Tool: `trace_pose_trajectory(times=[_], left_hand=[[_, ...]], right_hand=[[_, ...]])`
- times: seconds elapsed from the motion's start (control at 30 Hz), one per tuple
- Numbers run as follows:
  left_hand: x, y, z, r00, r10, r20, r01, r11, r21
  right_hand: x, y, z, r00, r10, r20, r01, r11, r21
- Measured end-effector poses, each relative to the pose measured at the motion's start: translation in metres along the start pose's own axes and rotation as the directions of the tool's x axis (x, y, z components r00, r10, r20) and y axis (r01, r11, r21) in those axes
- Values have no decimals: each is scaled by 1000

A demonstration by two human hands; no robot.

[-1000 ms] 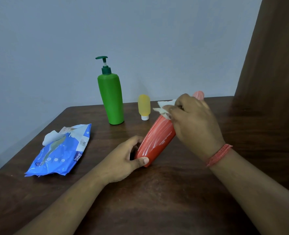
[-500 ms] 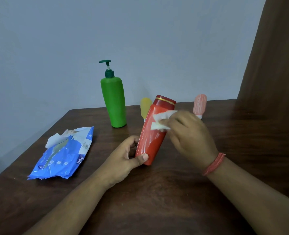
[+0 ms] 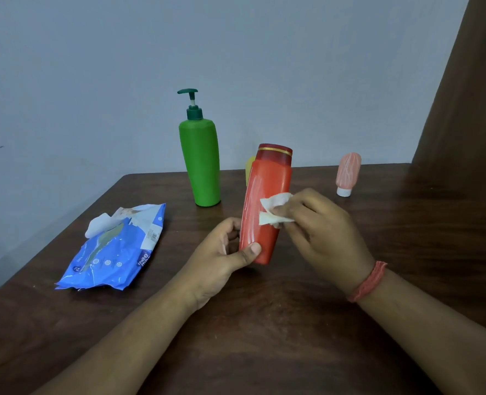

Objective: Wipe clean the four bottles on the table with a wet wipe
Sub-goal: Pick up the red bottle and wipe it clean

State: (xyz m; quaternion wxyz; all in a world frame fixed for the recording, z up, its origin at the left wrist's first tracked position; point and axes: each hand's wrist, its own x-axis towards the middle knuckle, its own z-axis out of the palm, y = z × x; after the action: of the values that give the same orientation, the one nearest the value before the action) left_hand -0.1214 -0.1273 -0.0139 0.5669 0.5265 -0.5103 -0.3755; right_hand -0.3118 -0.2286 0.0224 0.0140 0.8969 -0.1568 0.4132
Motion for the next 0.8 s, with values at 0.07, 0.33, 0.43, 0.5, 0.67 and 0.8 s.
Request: trace_pose_trajectory(times=[0.07,0.33,0.43,0.5,0.67,0.8], left_hand=[[0,-2,1,1000,-1,-8,1,1000,-18],[3,-5,0,999,-22,-36,20,998,-65],[3,-6,1,999,-32,-41,29,997,-75],[3,-5,1,997,-41,-62,34,993,-111],[2,-2,1,997,-47,-63,34,982,-188],[3,-1,3,997,-55,-49,41,965,-260]], right_hand=[[-1,-3,2,998,-43,41,41,999,34],[-3,-10,6,992,-52,114,43,996,79],[-4,-11,6,987,-64,147,60,998,29],[-2,-10,4,996,22,84,-25,999,46],[-3,-13,6,986,-44,159,36,998,55],[-2,-10,4,994,19,110,-29,995,92]])
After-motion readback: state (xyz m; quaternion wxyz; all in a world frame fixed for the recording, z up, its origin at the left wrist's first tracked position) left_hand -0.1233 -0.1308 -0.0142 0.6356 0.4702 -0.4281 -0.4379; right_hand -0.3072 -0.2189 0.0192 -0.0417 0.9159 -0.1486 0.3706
